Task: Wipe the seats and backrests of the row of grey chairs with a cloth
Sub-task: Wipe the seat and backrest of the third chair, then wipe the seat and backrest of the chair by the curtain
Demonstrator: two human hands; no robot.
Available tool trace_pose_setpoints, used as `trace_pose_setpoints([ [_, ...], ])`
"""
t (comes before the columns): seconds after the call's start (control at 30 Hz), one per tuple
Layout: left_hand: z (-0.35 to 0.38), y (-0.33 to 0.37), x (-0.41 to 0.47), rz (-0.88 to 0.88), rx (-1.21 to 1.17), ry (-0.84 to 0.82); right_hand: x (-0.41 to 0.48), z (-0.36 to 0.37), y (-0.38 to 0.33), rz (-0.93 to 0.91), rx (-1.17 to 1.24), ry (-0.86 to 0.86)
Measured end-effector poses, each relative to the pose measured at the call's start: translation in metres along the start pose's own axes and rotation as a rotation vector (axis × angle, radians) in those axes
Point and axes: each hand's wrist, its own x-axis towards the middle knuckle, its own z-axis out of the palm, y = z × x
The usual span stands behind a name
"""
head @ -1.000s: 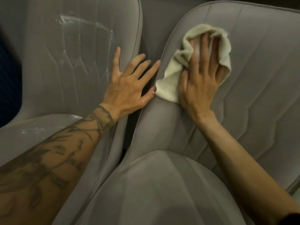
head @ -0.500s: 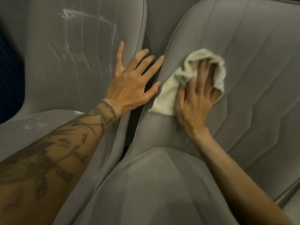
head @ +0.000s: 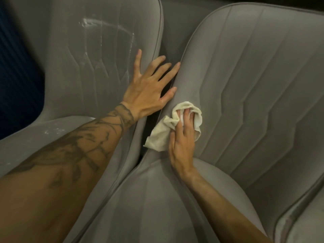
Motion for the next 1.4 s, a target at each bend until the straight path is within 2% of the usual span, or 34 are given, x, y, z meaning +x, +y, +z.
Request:
trace_pose_setpoints([
  [0.13,-0.029,0.005,-0.013,-0.003,-0.124,-0.131,-0.065,0.000,-0.009,0.031,0.066,-0.222],
  [0.27,-0.050,0.020,-0.087,0.041,-0.287,-0.165,-0.101,-0.010,-0.020,0.106,0.074,-0.431],
  [0.33,-0.058,0.026,-0.141,-0.025,-0.375,-0.198,-0.104,-0.020,-0.031,0.050,0.065,-0.547],
  [0.4,-0.063,0.027,-0.192,-0.149,-0.438,-0.281,-0.112,-0.023,-0.046,-0.090,0.009,-0.656],
  [0.47,-0.070,0.022,-0.240,-0.283,-0.446,-0.348,-0.116,-0.026,-0.068,-0.085,0.014,-0.678],
  [0.53,-0.078,0.009,-0.280,-0.437,-0.431,-0.402,-0.113,-0.024,-0.093,-0.024,0.116,-0.604],
  [0.63,-0.091,-0.014,-0.326,-0.597,-0.382,-0.507,-0.104,-0.011,-0.132,-0.048,0.198,-0.500],
  [0.7,-0.100,-0.027,-0.350,-0.659,-0.351,-0.529,-0.108,0.008,-0.157,-0.104,0.170,-0.572],
  [0.77,-0.107,-0.039,-0.373,-0.700,-0.337,-0.516,-0.127,0.034,-0.173,-0.176,0.027,-0.747],
  [0.83,-0.113,-0.053,-0.393,-0.732,-0.321,-0.510,-0.145,0.057,-0.176,-0.273,-0.164,-0.861],
  [0.97,-0.115,-0.085,-0.422,-0.766,-0.324,-0.519,-0.125,0.083,-0.164,-0.249,-0.221,-0.931],
  [1.1,-0.112,-0.112,-0.439,-0.787,-0.341,-0.504,-0.081,0.113,-0.172,0.021,-0.336,-0.911],
  [1.17,-0.109,-0.122,-0.443,-0.774,-0.353,-0.501,-0.084,0.126,-0.189,0.084,-0.330,-0.912],
  [1.3,-0.104,-0.138,-0.436,-0.715,-0.331,-0.483,-0.122,0.126,-0.202,-0.076,-0.209,-0.973],
  [1.4,-0.095,-0.153,-0.426,-0.709,-0.332,-0.486,-0.096,0.134,-0.186,-0.027,-0.275,-0.950],
])
